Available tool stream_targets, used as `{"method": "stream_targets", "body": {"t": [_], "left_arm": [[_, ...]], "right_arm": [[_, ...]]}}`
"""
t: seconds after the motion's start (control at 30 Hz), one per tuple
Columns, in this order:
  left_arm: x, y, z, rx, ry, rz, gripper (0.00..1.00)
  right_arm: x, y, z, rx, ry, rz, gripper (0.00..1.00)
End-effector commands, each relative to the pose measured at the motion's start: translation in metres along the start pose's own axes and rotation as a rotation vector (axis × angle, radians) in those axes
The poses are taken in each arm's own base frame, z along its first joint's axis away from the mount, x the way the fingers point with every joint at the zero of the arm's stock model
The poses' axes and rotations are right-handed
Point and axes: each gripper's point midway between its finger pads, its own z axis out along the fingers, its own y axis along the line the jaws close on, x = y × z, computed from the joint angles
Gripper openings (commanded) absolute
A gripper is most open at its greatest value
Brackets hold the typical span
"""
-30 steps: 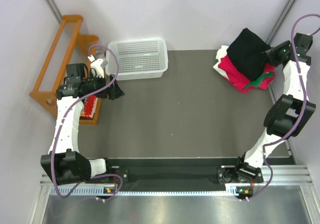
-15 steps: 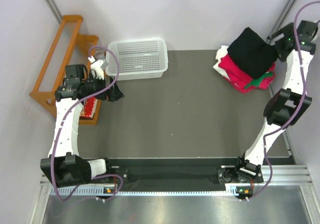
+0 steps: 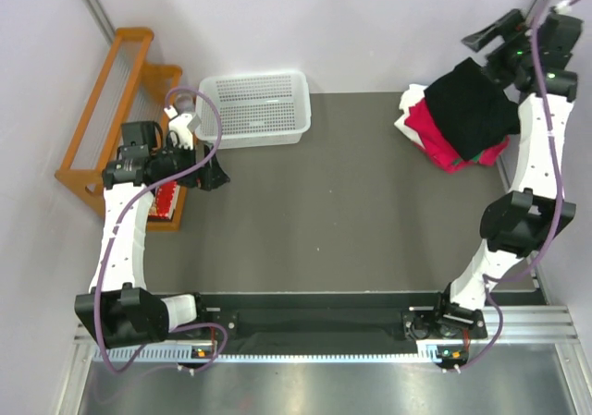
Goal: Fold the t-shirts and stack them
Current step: Neatly place the folded tshirt to the corner
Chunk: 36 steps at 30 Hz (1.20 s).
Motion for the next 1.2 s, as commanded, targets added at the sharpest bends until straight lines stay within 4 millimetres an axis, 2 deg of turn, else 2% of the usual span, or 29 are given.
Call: {"method": "stream_targets", "body": {"t": [0.0,0.03,0.07,0.13,0.17,0.23,0.3,0.33,0.4,0.43,0.5,0.53,0.6,0.67,0.7,0.73,0.8,0.87,0.97,1.0,1.03,1.07,1.1,1.17], "left_arm": [[-0.004,-0.006,-0.009,-0.003,-0.033,0.042,0.95],[-0.004,-0.005,-0.01,-0.006,-0.034,0.045,0.95],[-0.003,-0.005,-0.01,-0.009,-0.033,0.046,0.95],[-0.002,-0.004,-0.01,-0.015,-0.03,0.048,0.95],[-0.002,-0.003,-0.009,-0.017,-0.03,0.048,0.95],[0.0,-0.003,-0.008,-0.016,-0.025,0.048,0.95],[0.002,-0.001,-0.007,-0.019,-0.016,0.051,0.95],[0.003,0.001,-0.007,-0.024,-0.011,0.05,0.95],[0.004,0.002,-0.006,-0.025,-0.008,0.051,0.95],[0.005,0.004,-0.005,-0.028,-0.003,0.048,0.95],[0.006,0.006,-0.002,-0.032,0.007,0.043,0.95],[0.006,0.007,-0.002,-0.033,0.008,0.044,0.95],[0.006,0.01,0.001,-0.034,0.017,0.038,0.95],[0.006,0.011,0.003,-0.034,0.019,0.033,0.95],[0.006,0.012,0.005,-0.033,0.023,0.028,0.95],[0.006,0.013,0.005,-0.034,0.024,0.023,0.95],[0.008,0.014,0.007,-0.034,0.03,0.02,0.95],[0.008,0.015,0.008,-0.035,0.033,0.018,0.95],[0.009,0.015,0.009,-0.033,0.032,0.009,0.95],[0.009,0.014,0.009,-0.029,0.029,0.004,0.95],[0.008,0.013,0.009,-0.026,0.027,0.004,0.95],[0.008,0.013,0.009,-0.021,0.026,0.001,0.95],[0.007,0.012,0.009,-0.02,0.023,0.0,0.95],[0.005,0.013,0.008,-0.024,0.022,0.004,0.95]], "right_arm": [[0.069,0.027,0.001,-0.136,0.198,-0.032,1.0],[0.08,0.024,0.001,-0.148,0.232,-0.016,1.0],[0.102,-0.001,0.009,-0.104,0.283,0.035,1.0],[0.107,-0.013,0.019,-0.128,0.275,0.061,1.0],[0.112,-0.03,0.027,-0.106,0.289,0.105,1.0],[0.117,-0.049,0.046,-0.086,0.308,0.139,0.99],[0.103,-0.055,0.061,-0.09,0.271,0.147,1.0],[0.109,-0.068,0.076,-0.083,0.293,0.169,1.0],[0.089,-0.064,0.089,-0.136,0.258,0.183,1.0],[0.098,-0.072,0.103,-0.158,0.296,0.212,1.0],[0.083,-0.059,0.115,-0.274,0.274,0.254,1.0],[0.097,-0.073,0.127,-0.284,0.324,0.307,1.0],[0.099,-0.09,0.141,-0.261,0.333,0.385,1.0],[0.122,-0.127,0.158,-0.195,0.378,0.487,1.0],[0.125,-0.133,0.164,-0.207,0.372,0.489,1.0],[0.138,-0.149,0.171,-0.177,0.391,0.513,1.0],[0.157,-0.171,0.175,-0.135,0.416,0.523,1.0],[0.173,-0.183,0.174,-0.12,0.442,0.536,1.0],[0.18,-0.178,0.163,-0.156,0.453,0.541,1.0],[0.174,-0.163,0.154,-0.197,0.455,0.528,1.0],[0.177,-0.161,0.147,-0.205,0.465,0.56,1.0],[0.167,-0.145,0.142,-0.267,0.438,0.527,1.0],[0.152,-0.122,0.129,-0.322,0.421,0.5,1.0],[0.135,-0.094,0.118,-0.383,0.404,0.465,1.0]]}}
